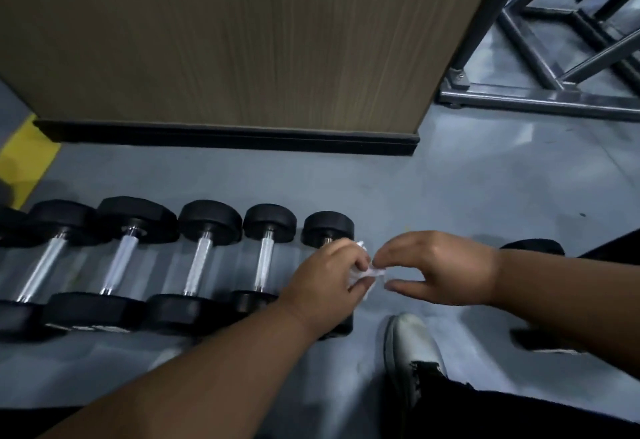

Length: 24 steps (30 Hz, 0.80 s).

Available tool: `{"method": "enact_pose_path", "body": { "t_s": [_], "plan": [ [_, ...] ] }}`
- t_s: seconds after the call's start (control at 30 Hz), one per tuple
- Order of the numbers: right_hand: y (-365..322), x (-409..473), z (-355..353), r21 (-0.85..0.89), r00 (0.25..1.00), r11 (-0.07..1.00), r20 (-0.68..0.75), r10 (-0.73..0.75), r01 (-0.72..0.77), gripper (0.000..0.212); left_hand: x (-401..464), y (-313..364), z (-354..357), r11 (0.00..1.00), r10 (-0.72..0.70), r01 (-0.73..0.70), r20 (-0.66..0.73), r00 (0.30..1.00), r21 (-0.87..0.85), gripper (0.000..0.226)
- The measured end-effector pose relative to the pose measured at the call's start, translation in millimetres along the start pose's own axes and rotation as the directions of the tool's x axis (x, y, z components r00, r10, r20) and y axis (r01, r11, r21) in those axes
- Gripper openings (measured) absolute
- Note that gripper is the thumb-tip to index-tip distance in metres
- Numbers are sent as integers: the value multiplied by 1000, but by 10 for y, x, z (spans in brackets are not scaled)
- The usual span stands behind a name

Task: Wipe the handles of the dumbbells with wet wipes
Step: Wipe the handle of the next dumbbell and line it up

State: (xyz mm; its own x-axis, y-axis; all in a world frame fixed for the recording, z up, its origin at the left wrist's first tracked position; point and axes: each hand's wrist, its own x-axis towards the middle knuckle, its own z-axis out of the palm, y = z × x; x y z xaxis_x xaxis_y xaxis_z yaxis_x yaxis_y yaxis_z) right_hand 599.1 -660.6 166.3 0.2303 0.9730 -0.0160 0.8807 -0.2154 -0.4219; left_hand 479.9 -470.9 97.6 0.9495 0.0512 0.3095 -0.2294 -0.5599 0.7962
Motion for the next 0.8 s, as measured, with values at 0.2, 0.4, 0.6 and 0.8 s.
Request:
{"method": "enact_pose_path", "body": {
  "t_s": [0.2, 0.4, 0.6, 0.8],
  "plan": [
    [271, 366, 176, -81, 973, 996, 225, 50, -33, 12, 105, -146, 168, 996, -83, 83, 23, 996, 14, 30],
    [259, 537, 531, -24, 934, 944, 136, 330, -330, 11, 201, -369, 213, 973, -194, 174, 125, 973, 151, 29],
    [176, 583, 546, -41, 885, 903, 185, 428, -428, 15, 213, -335, 204, 934, -322, 290, 135, 937, 209, 29],
    [-24, 688, 589, -3, 861, 886, 234, 452, -464, 10, 48, -404, 155, 928, -362, 344, 129, 923, 147, 32]
  ]
}}
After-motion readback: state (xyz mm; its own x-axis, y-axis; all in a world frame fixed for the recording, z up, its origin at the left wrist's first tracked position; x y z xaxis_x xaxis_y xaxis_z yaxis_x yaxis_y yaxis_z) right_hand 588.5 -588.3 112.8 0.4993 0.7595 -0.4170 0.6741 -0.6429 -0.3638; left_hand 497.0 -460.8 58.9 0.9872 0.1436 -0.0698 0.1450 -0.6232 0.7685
